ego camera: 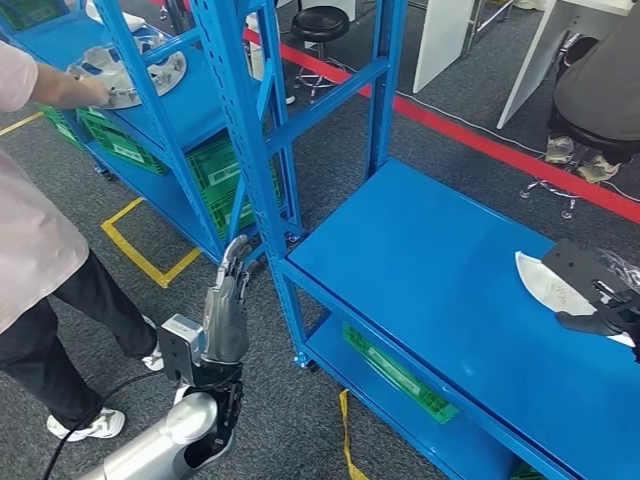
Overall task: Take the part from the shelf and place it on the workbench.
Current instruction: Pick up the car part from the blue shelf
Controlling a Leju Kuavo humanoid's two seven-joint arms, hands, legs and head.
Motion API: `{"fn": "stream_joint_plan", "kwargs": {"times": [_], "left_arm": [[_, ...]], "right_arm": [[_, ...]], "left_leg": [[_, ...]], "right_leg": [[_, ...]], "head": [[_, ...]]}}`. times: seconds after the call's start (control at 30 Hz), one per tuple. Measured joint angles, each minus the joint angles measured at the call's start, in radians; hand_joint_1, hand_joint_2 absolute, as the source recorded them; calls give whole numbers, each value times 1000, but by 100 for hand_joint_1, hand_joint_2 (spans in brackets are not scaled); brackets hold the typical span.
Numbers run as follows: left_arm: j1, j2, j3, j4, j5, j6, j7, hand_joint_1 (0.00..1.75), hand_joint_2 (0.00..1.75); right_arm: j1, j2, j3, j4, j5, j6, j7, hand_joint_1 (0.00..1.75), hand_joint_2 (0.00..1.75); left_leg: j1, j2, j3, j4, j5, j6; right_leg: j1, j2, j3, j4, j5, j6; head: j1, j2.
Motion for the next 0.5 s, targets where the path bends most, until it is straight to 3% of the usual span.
{"fn": "stream_joint_plan", "kwargs": {"times": [0.5], "left_arm": [[-2, 1, 0, -7, -3, -3, 12, 0, 0]], "right_arm": [[-44, -28, 117, 46, -30, 26, 10, 0, 175]], "left_leg": [[0, 0, 0, 0, 0, 0]], "right_leg": [[0, 0, 0, 0, 0, 0]], "head": [[0, 0]]}}
